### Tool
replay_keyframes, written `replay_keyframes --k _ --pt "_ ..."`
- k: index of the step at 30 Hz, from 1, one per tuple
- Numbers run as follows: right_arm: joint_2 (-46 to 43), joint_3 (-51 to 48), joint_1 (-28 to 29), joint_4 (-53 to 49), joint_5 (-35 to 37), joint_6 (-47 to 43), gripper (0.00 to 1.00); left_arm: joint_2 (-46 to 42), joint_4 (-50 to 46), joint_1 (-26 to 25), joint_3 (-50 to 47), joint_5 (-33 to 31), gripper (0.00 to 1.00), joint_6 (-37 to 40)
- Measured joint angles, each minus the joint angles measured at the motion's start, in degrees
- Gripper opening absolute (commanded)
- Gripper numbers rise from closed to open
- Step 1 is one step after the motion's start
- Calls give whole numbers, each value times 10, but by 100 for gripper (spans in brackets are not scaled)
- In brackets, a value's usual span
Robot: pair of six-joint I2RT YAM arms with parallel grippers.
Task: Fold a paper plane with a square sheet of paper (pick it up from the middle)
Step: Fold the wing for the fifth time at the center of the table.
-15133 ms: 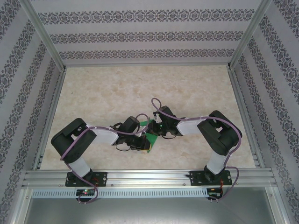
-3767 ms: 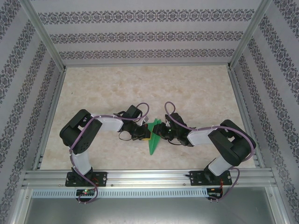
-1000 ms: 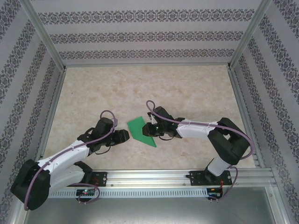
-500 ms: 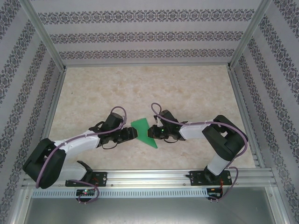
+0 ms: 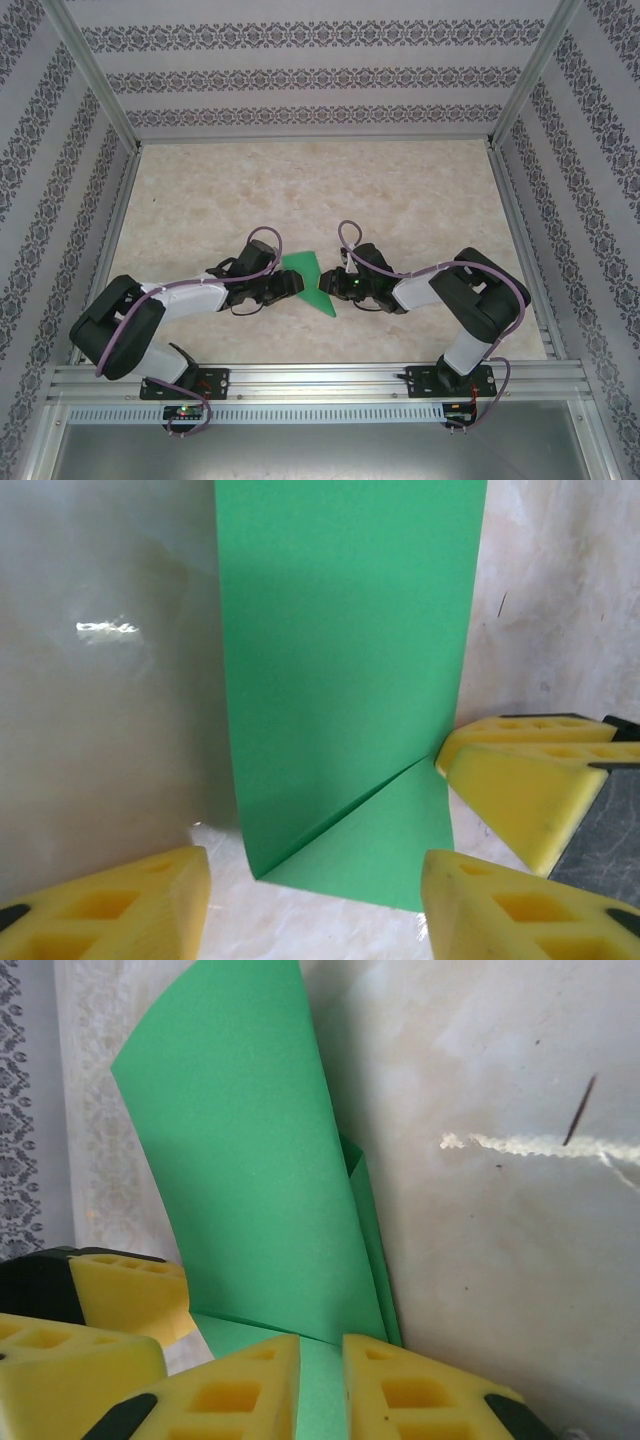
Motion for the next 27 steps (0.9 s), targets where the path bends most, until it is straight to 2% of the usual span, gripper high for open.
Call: replay_keyframes --k 3,8,17,18,21,23,27 --pt "3 -5 0 15 0 10 19 11 17 -2 1 2 49 -8" --pt "8 -12 -3 35 -3 24 19 30 53 -4 4 14 47 -17" --pt "9 -16 -3 52 -4 32 22 60 97 -7 22 25 27 -28" --pt "9 -16 -3 52 -4 31 22 62 97 -7 26 25 27 -26" --pt "7 -15 -3 47 -4 28 22 67 96 -7 38 25 39 -21" --pt "5 -13 -3 39 -2 25 22 66 96 -7 40 25 41 -21" --pt "3 -7 -2 23 -2 16 23 63 94 -7 38 23 35 -20"
